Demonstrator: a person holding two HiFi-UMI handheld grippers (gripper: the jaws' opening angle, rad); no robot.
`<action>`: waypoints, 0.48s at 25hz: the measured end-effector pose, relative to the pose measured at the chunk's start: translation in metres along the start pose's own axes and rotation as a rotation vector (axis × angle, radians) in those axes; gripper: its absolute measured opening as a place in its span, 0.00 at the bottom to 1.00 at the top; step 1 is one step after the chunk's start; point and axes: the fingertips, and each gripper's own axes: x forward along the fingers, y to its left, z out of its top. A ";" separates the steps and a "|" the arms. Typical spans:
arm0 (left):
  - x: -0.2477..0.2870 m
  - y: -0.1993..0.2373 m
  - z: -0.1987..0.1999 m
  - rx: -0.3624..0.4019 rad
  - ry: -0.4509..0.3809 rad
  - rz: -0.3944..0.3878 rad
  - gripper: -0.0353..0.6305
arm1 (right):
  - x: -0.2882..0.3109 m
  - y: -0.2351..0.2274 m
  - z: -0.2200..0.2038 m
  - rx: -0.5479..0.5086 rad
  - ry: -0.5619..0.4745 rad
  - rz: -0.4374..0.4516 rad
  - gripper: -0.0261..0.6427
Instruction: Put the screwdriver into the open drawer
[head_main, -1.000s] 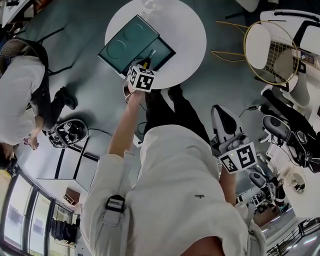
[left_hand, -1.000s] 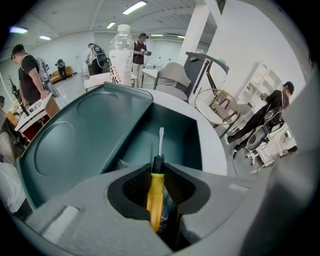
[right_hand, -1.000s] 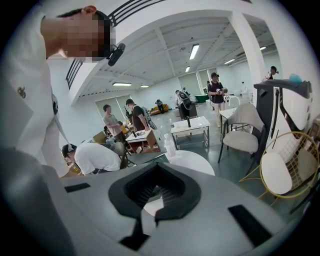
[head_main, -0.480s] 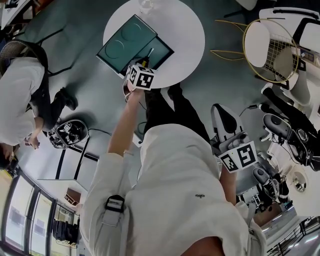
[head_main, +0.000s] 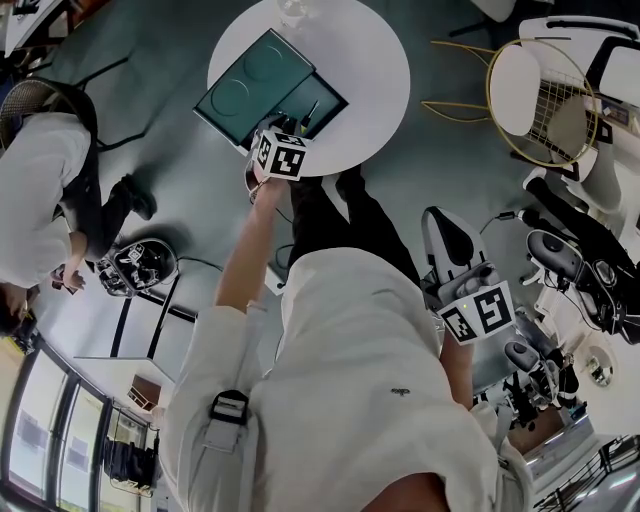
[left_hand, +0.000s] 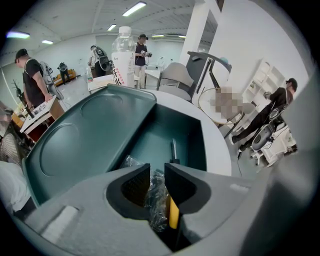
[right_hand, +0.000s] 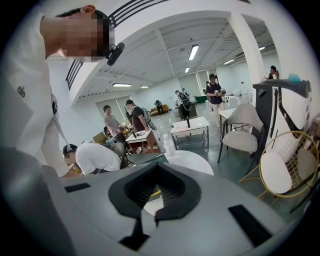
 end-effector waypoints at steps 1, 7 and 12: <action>0.000 -0.001 0.000 0.000 -0.001 0.002 0.20 | -0.001 -0.001 0.000 0.000 -0.002 0.001 0.05; -0.005 -0.001 0.001 -0.007 -0.007 0.010 0.19 | -0.003 -0.003 0.001 -0.002 -0.014 0.012 0.05; -0.016 -0.002 0.003 -0.017 -0.020 0.026 0.19 | -0.007 -0.003 0.004 -0.010 -0.042 0.033 0.05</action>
